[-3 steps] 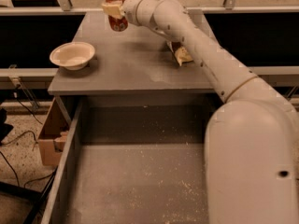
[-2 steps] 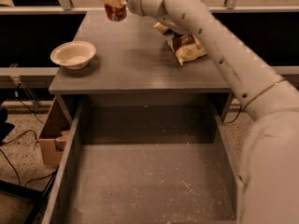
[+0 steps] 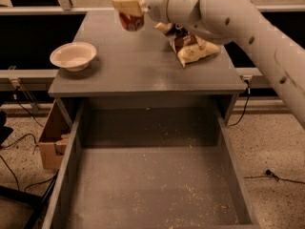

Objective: Place coke can into top drawer

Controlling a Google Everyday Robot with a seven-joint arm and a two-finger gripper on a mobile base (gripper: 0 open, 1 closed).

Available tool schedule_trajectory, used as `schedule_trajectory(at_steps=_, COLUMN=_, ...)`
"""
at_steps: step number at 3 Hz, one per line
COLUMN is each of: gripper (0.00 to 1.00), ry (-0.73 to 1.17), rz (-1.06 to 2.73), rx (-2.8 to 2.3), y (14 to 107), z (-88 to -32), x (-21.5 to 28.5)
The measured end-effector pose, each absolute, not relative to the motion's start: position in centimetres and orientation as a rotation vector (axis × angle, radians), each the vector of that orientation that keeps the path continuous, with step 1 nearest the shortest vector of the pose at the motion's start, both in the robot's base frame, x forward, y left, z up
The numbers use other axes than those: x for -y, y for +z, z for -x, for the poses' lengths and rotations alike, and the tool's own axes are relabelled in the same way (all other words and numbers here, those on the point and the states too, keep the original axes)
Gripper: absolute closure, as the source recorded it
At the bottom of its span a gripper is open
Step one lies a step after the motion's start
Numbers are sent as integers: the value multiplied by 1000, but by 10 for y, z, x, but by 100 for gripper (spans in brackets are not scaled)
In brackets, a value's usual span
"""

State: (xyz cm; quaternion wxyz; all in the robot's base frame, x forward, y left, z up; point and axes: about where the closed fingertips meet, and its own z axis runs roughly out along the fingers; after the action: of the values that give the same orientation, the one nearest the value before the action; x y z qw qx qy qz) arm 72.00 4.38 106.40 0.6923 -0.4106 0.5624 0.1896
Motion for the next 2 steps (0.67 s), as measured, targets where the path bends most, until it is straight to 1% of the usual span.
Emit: schedule_trajectory(at_steps=2, gripper=100, ry=453, rz=999, rx=-1341, y=993, z=-634, x=28)
